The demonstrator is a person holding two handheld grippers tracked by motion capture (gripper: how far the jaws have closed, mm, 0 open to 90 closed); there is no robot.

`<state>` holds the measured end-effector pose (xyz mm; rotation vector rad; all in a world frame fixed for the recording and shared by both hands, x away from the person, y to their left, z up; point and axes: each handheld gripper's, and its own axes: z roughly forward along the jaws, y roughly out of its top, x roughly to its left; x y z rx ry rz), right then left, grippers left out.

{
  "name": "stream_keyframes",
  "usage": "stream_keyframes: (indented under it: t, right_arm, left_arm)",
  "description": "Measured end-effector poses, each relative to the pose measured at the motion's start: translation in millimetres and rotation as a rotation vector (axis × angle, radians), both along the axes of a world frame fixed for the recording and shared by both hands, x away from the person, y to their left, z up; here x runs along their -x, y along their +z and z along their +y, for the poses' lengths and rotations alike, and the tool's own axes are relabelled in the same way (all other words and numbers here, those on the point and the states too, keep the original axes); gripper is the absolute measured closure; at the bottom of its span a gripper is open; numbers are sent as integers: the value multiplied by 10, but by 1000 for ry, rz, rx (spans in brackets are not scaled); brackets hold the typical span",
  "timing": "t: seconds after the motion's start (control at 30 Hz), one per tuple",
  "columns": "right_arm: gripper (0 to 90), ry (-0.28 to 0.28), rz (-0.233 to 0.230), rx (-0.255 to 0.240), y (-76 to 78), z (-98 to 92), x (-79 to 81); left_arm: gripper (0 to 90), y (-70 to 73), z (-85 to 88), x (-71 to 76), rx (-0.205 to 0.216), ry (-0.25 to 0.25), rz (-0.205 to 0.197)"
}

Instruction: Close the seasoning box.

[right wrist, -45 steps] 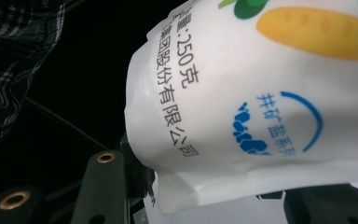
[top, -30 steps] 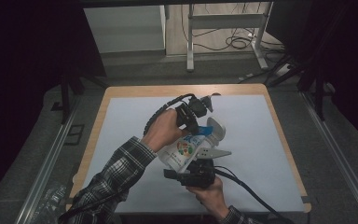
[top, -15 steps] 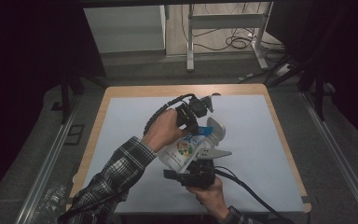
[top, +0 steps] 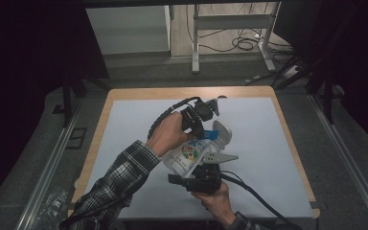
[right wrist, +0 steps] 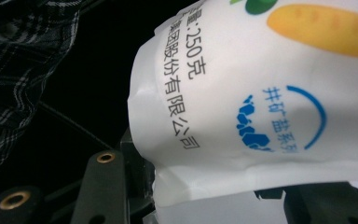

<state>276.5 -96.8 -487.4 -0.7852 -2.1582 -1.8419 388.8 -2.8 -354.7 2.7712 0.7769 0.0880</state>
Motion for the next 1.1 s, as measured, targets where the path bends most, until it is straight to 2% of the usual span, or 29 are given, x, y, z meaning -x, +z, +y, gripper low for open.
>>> stream_keyframes:
  t: [1.1]
  right_arm:
    - [498,4,-7,-19,31,-15,7]
  left_arm:
    - [900,19,-16,-7,-11,-2,4]
